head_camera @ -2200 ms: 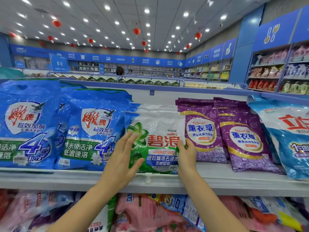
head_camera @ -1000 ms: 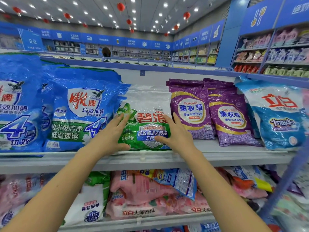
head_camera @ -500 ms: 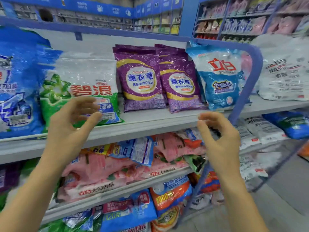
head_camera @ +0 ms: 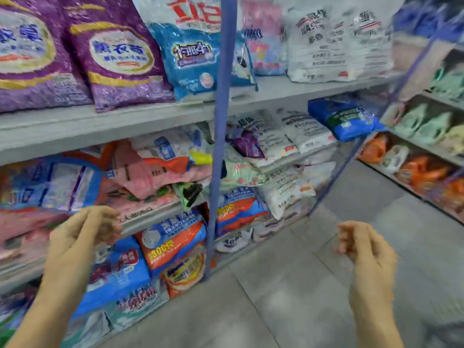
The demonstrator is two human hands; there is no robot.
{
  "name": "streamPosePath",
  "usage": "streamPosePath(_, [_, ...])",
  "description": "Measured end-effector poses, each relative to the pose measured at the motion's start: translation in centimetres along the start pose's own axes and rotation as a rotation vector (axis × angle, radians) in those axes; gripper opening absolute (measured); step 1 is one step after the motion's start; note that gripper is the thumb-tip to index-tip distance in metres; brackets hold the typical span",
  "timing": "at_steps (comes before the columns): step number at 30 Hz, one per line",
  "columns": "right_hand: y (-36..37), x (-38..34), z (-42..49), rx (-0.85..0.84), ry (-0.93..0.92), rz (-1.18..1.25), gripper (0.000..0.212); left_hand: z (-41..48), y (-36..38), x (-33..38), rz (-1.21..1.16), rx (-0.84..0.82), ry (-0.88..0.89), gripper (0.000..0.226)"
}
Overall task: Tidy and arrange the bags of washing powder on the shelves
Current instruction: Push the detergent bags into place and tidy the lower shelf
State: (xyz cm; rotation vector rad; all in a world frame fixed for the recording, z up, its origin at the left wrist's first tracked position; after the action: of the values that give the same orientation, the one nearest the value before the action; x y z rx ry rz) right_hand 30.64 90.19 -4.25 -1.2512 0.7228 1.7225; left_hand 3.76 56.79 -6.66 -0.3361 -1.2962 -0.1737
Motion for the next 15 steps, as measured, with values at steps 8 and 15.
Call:
streamPosePath(8, [-10.5,7.3,3.1,0.057,0.19,-0.01,0.035,-2.0,12.1,-2.3,-0.023,-0.083,-0.13,0.042])
streamPosePath(15, [-11.6,11.0,7.9,0.03,0.263,-0.014,0.032,1.9,17.7,-3.2,0.022,-0.169,-0.133,0.03])
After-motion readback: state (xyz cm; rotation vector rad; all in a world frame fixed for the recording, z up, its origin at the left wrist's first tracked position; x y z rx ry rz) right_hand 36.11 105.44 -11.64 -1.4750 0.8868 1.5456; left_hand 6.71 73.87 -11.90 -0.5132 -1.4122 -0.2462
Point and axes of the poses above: each hand's wrist, its own z-axis towards the middle knuckle, its own y-axis out of the palm, x = y × z, the point moved 6 cm from there along z, towards the middle knuckle, and after that the axes turned 8 degrees about -x, right-handed, at the moved point
